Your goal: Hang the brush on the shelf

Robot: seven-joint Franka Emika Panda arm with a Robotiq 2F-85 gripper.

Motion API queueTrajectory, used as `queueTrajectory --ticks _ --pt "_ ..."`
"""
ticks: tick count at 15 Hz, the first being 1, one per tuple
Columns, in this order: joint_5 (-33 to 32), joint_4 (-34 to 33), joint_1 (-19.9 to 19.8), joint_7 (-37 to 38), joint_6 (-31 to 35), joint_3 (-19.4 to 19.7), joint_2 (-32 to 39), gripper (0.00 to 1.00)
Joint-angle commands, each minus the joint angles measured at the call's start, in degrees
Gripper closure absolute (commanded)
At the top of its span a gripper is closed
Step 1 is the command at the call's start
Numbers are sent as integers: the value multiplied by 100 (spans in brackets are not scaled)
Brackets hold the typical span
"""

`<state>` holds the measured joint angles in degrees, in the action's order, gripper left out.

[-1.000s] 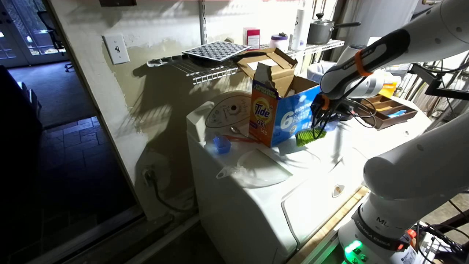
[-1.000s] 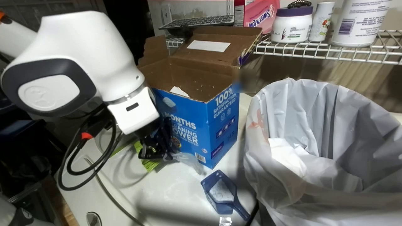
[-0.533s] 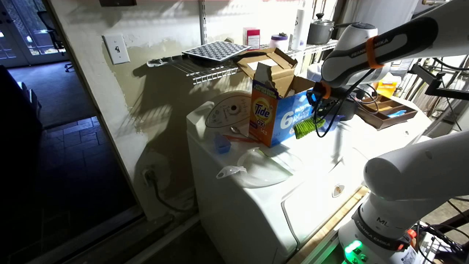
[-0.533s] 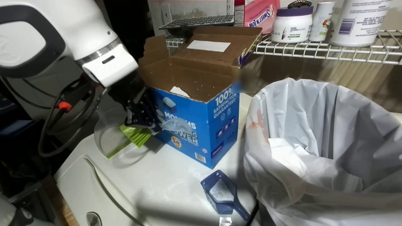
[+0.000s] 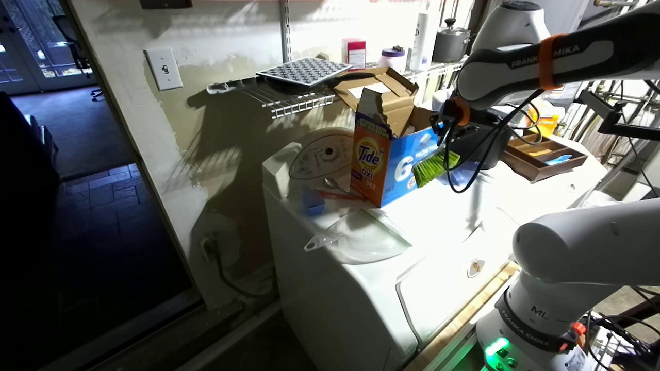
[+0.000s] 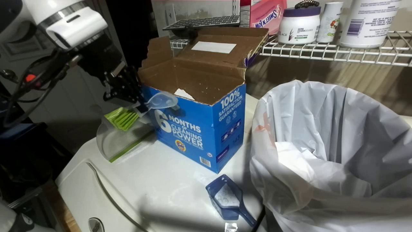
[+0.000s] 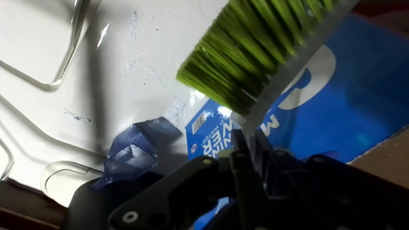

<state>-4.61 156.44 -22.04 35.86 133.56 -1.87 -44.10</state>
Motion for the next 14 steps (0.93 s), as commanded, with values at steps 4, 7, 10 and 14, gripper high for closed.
queueTrajectory --ticks 4,7,10,14 --pt "46 -573 492 -338 -35 -222 -73 97" --pt "29 -810 691 -512 156 -350 -53 97" --pt "35 -980 864 -665 348 -500 -67 97" --pt "96 -1293 1127 -966 373 -571 14 97"
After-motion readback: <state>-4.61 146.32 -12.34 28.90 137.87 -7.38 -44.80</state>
